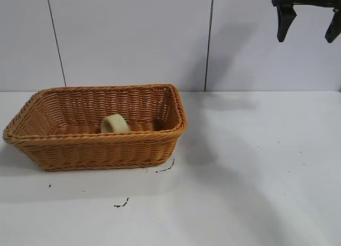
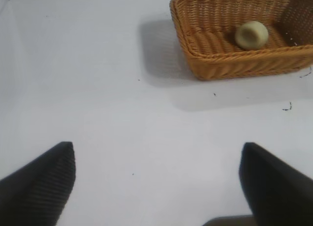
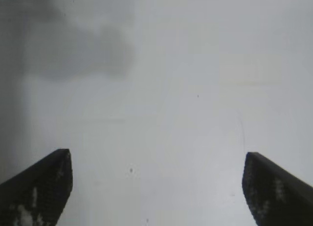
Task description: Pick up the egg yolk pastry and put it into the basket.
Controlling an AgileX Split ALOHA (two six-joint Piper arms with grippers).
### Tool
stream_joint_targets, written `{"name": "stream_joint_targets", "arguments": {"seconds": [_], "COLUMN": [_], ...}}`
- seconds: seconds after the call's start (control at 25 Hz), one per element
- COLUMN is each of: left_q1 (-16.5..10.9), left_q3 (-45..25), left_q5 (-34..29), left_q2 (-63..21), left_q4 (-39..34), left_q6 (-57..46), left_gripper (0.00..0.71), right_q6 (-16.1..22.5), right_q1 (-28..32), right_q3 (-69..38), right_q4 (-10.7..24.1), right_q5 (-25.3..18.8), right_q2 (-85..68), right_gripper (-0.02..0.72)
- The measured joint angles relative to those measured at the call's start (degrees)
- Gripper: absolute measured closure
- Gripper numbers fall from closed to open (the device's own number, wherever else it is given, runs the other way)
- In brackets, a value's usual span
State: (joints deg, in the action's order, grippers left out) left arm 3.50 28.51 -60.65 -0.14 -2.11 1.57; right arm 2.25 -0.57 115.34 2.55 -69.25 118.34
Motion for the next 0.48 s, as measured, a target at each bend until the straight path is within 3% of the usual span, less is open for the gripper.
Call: {"name": "stream_joint_targets", "arguments": {"seconds": [0.48], "left_q1": [0.0], "left_q3": [0.0], "left_q5": [0.0], "left_q2": [0.0], "left_q4": [0.0], "left_q6": [0.0], "left_gripper": [0.017], "right_q6": [0.0], "right_q1": [0.0], "right_q3": [-43.2], "right_q4": [-0.5], "right_q5": [0.1], "right_q2": [-35.9], "right_gripper": [0.026]}}
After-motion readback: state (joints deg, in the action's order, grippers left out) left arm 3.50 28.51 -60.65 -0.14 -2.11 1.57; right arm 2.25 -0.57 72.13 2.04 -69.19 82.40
